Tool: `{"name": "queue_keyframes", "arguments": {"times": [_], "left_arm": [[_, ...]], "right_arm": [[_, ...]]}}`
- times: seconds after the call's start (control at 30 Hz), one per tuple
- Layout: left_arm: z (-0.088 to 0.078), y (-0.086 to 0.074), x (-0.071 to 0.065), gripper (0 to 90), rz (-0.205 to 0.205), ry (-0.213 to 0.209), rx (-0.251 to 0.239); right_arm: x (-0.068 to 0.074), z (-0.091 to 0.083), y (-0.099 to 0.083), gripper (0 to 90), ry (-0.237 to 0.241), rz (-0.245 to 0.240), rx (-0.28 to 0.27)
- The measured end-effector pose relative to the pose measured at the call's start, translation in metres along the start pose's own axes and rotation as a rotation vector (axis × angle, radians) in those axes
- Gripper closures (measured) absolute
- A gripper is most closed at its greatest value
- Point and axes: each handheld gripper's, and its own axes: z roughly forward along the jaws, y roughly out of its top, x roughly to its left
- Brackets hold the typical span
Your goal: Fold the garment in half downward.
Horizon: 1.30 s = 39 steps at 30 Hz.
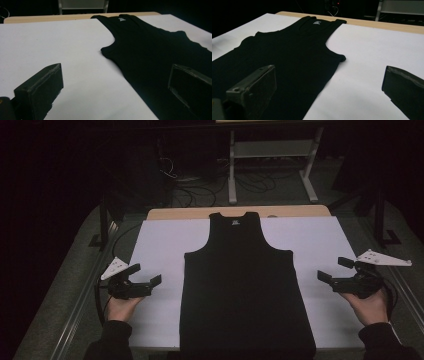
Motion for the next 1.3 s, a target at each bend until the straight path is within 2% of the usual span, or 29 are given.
{"name": "queue_keyframes", "arguments": {"times": [0.17,0.43,0.73,1.0,1.13,1.3], "left_arm": [[0.002,0.007,-0.001,0.0,0.012,0.011,0.007],[0.007,0.016,-0.002,0.0,0.04,0.005,0.024],[0.011,0.026,-0.005,0.0,0.052,-0.025,0.03],[0.018,0.034,-0.007,0.0,0.076,-0.038,0.055],[0.02,0.039,-0.007,0.0,0.074,-0.061,0.052],[0.024,0.044,-0.008,0.0,0.091,-0.065,0.069]], "right_arm": [[0.0,0.002,0.006,0.0,0.006,-0.009,0.014],[0.0,0.004,0.012,0.0,0.021,-0.034,0.026],[-0.001,0.008,0.02,0.0,0.02,-0.049,0.043],[-0.001,0.013,0.027,0.0,0.029,-0.068,0.068],[-0.001,0.016,0.031,0.0,0.033,-0.076,0.074],[0.0,0.021,0.04,0.0,0.042,-0.09,0.086]]}}
